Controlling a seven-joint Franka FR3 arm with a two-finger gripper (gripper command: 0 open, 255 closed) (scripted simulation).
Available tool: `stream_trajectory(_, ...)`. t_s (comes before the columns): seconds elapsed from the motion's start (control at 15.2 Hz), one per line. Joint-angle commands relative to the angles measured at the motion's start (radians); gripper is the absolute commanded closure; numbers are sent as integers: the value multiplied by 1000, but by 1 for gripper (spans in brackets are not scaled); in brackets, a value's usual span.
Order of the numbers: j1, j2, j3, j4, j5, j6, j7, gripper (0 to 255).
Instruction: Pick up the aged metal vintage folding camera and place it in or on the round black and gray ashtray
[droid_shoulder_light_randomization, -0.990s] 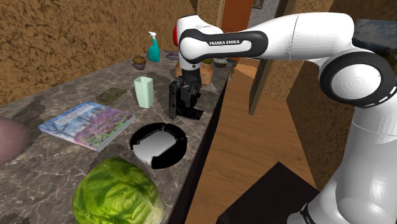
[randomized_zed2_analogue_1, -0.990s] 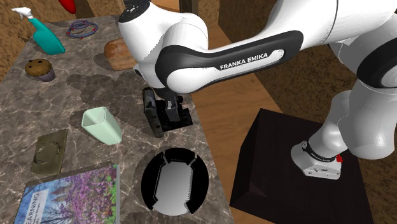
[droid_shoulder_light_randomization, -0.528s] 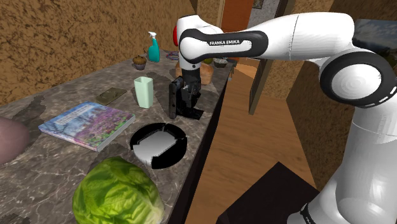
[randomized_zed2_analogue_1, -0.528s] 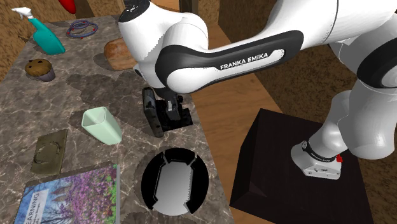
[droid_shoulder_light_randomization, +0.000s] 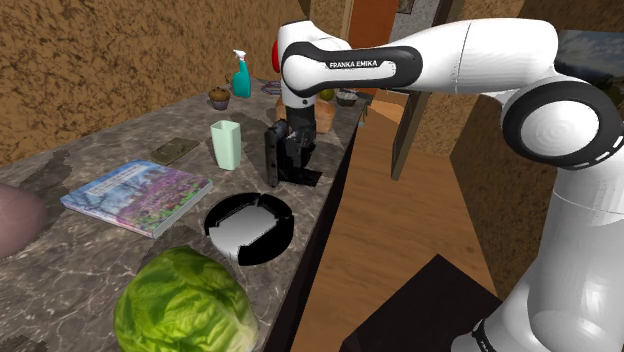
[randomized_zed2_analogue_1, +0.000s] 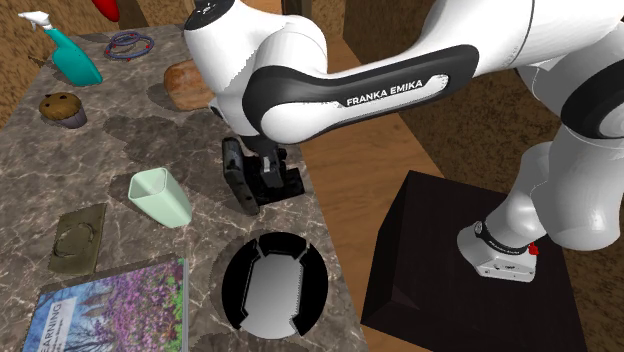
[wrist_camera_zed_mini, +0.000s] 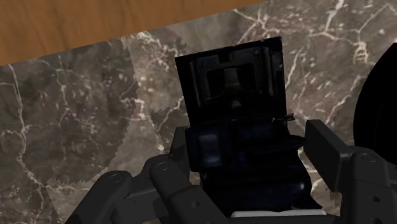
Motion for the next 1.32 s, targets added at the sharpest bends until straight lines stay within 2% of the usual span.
stream_trajectory(0.0,1,0,0,25,0,-23,-1,255)
stream_trajectory(0.73,10,25,1,210,-3,-184,-11,255)
stream_trajectory(1.25,24,77,1,400,-13,-321,-18,255)
